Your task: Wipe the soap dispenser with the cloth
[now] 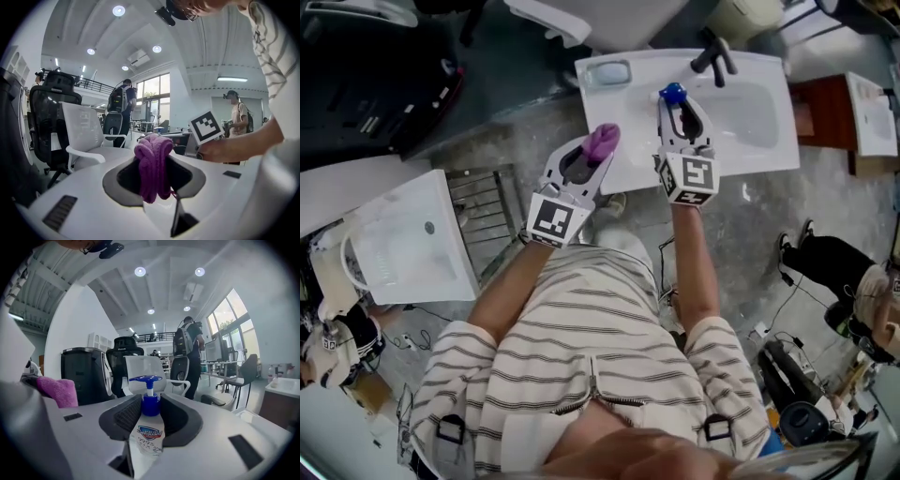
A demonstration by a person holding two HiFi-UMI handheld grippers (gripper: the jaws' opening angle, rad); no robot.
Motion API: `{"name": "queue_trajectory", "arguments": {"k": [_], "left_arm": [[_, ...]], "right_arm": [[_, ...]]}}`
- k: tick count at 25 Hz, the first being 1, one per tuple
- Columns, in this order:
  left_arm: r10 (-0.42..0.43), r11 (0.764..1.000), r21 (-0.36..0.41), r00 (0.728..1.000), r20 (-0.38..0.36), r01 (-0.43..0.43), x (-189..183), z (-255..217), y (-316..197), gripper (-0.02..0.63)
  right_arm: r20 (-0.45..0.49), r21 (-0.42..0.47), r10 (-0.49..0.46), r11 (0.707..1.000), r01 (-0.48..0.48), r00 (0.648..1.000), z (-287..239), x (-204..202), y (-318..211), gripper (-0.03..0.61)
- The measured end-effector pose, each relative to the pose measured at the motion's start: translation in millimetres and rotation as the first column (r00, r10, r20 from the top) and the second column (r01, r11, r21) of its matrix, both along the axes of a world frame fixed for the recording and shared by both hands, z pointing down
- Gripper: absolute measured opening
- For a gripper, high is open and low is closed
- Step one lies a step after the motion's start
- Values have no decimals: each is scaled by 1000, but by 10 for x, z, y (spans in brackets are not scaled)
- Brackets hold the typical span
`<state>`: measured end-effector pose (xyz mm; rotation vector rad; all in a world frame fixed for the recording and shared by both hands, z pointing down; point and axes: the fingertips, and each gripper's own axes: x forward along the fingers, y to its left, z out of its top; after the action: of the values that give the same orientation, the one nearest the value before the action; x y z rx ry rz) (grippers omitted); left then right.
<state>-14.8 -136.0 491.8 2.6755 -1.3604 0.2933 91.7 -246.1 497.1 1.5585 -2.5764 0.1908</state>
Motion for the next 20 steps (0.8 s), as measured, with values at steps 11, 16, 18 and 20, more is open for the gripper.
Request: {"name": "queue_trajectory", "arguments": {"k": [11, 16, 18, 20], "left_arm": [[-23, 999, -46, 1000, -6, 23, 26, 286, -259, 130], [-38, 996, -77, 999, 10, 39, 18, 368, -333, 130], [-43, 995, -91, 999, 29, 46, 16, 403, -346, 130], [-46, 994, -103, 999, 28, 49, 22, 444, -350, 130]], "right_arm": [[-43, -10, -7, 1000, 6, 999, 653, 117, -927, 132], [-63, -34, -24, 999, 22, 998, 939, 93, -1261, 132], [-71, -49, -41, 998, 38, 997, 1050, 69, -1348, 132], [-83, -55, -56, 997, 52, 995, 1139, 49, -1401, 132]]}}
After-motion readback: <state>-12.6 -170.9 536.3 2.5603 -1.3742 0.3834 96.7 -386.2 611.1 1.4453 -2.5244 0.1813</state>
